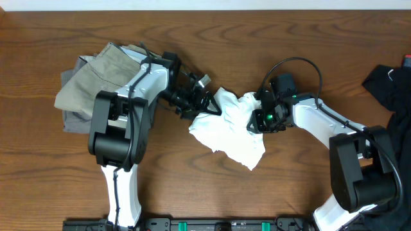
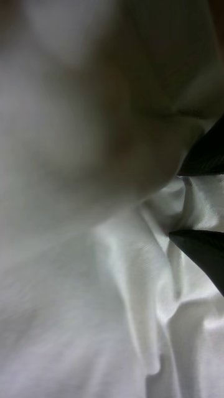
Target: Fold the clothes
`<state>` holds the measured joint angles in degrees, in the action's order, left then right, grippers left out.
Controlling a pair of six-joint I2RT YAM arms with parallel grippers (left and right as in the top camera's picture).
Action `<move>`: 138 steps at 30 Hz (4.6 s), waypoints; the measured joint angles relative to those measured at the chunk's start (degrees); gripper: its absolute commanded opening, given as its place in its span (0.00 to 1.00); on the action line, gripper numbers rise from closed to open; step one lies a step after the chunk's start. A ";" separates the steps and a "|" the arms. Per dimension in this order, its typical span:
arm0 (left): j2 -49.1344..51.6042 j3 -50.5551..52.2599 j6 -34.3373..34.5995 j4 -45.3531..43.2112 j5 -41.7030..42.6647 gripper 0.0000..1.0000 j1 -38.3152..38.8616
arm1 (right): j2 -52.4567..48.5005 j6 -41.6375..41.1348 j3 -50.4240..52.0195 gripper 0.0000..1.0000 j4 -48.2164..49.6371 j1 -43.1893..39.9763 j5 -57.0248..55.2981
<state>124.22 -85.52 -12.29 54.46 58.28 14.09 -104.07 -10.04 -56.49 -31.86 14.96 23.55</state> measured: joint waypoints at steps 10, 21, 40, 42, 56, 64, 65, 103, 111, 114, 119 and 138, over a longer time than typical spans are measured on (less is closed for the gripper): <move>0.00 0.00 -0.31 -4.11 -3.08 0.68 7.04 | 0.00 -0.02 0.00 0.29 0.00 0.00 0.04; -0.02 0.02 1.49 -4.66 -5.53 0.06 9.40 | 0.00 -0.04 -0.07 0.26 -1.01 -0.83 -0.02; -29.31 -3.02 0.87 0.35 -6.80 0.06 -19.21 | 19.23 -0.07 -11.28 0.34 -10.25 -12.11 -6.14; -29.86 -3.10 0.20 1.05 -9.68 0.06 -24.50 | 19.69 -0.09 -11.30 0.34 -10.34 -12.11 -6.21; -21.53 -1.18 2.25 -1.16 -38.80 0.97 -42.62 | 19.58 -1.11 -11.28 0.34 -10.82 -11.87 -6.43; -27.76 -1.66 5.51 -0.70 -37.57 0.69 -47.45 | 19.58 -1.16 -11.28 0.36 -10.97 -11.82 -6.43; -29.99 -1.97 5.57 -0.96 -35.41 0.43 -47.63 | 19.58 -1.16 -11.28 0.36 -10.93 -11.82 -6.43; -32.72 -3.21 11.82 3.76 -41.44 0.61 -38.03 | 21.59 6.69 -11.65 0.47 -6.16 -11.45 -2.32; -61.92 -8.44 9.53 9.27 -39.15 0.98 -35.56 | 43.30 11.06 -16.22 0.76 -6.29 -11.45 -3.56; -70.05 -8.57 9.44 11.47 -39.39 0.98 -35.56 | 51.67 11.61 -16.96 0.99 -8.57 -11.45 -6.93; -77.99 -8.74 9.38 15.50 -40.96 0.98 -34.10 | 61.75 12.17 -17.14 0.99 -11.76 -11.45 -11.30; -77.94 -8.59 9.99 20.28 -43.39 0.98 -32.35 | 68.39 12.20 -16.96 0.99 -24.98 -11.45 -12.04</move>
<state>46.28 -94.11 -2.31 74.74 14.90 -18.26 -35.68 2.15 -73.45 -56.84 3.51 11.51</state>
